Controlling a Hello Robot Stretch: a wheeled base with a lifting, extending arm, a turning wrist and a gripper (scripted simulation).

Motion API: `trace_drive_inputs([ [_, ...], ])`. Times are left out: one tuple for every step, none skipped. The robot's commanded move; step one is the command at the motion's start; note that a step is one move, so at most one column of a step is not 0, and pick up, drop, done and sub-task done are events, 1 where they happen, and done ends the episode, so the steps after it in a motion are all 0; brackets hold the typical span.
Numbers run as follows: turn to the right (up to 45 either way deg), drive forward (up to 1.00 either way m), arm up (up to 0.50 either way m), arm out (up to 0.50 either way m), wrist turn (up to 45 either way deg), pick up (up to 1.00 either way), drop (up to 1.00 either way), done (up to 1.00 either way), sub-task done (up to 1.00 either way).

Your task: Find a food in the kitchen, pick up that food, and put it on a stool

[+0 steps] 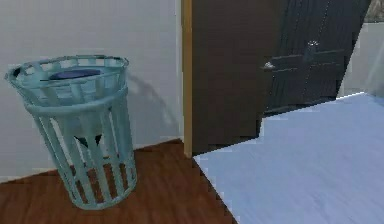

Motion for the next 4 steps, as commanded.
trace_drive_inputs([
  [36.0,0.0,0.0,0.0,0.0,0.0,0.0,0.0,0.0],
  [0.0,0.2,0.0,0.0,0.0,0.0,0.0,0.0,0.0],
  [-3.0,0.0,0.0,0.0,0.0,0.0,0.0,0.0,0.0],
  [0.0,0.35,0.0,0.0,0.0,0.0,0.0,0.0,0.0],
])
